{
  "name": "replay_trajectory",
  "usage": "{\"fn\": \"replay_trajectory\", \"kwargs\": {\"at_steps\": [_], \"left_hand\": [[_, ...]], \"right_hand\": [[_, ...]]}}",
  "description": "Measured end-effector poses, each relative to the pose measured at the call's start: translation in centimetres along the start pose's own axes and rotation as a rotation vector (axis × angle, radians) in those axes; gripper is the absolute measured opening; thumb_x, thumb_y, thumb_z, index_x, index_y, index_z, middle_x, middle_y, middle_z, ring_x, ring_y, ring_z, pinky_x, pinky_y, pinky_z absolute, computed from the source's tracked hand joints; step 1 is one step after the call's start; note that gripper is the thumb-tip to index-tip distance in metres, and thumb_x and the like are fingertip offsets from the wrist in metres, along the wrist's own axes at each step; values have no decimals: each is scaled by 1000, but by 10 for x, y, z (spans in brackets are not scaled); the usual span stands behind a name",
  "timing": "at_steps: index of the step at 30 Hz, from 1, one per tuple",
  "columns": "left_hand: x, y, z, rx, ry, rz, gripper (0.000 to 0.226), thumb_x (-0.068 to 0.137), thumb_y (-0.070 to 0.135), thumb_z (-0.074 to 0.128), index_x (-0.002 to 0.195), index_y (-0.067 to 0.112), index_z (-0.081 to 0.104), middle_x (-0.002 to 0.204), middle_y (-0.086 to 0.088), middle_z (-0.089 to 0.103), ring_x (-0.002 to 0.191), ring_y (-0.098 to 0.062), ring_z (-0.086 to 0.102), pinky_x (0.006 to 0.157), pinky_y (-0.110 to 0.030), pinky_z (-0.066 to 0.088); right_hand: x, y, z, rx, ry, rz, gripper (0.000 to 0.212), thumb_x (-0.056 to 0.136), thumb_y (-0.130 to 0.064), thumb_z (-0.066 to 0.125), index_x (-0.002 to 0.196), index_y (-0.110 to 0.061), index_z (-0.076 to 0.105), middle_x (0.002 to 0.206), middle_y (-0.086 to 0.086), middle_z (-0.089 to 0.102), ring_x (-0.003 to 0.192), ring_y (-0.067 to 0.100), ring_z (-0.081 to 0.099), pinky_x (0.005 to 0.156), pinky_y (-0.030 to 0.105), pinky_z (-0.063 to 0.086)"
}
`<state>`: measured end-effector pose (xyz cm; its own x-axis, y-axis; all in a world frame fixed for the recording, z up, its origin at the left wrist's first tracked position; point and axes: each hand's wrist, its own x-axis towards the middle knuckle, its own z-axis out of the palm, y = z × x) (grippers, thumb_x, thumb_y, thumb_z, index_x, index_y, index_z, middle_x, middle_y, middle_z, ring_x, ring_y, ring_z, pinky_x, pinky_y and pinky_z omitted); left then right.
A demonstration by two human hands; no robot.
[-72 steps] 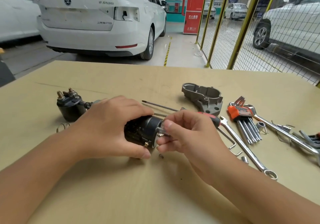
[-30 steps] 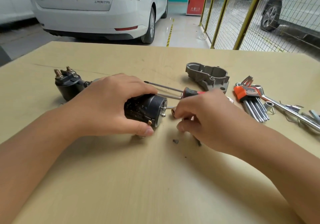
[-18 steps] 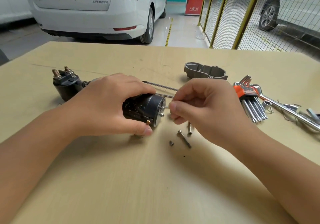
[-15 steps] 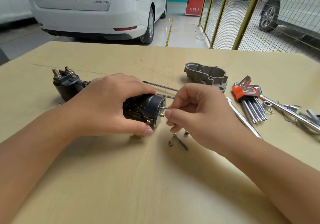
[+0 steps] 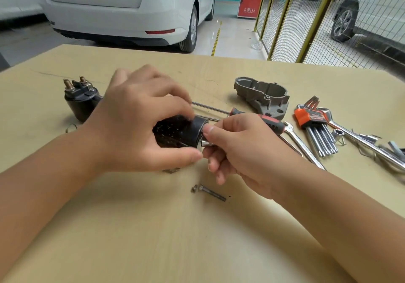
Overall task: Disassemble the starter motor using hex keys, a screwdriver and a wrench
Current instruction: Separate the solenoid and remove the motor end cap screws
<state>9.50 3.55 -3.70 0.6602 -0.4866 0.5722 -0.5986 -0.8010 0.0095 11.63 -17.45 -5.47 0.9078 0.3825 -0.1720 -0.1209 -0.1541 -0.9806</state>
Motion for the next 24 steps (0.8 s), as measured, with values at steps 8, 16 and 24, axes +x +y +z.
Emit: {"fn": "replay_trajectory", "kwargs": {"at_steps": [8,16,24], "left_hand": [[-3,34,11,81,-155,458,39,93,45,75,68,17,65,64,2,50,62,-23,47,64,-30,29],[-4,32,23,-24,9,416,35,95,26,71,64,10,66,63,-4,51,65,-23,31,61,-32,29],[5,-5,13,-167,185,49,20,89,18,71,83,1,79,76,-11,66,68,-30,56,66,-37,45]], "right_hand": [[3,-1,-3,-76,19,-89,14,94,-3,69,82,-4,62,61,17,60,52,30,49,41,30,41],[-2,-12,-14,370,-70,176,15,101,-16,58,101,-2,63,60,7,54,43,14,48,35,22,40],[-4,-8,-5,280,-43,302,25,103,-36,55,95,-12,59,62,2,43,39,11,31,35,17,23]]}}
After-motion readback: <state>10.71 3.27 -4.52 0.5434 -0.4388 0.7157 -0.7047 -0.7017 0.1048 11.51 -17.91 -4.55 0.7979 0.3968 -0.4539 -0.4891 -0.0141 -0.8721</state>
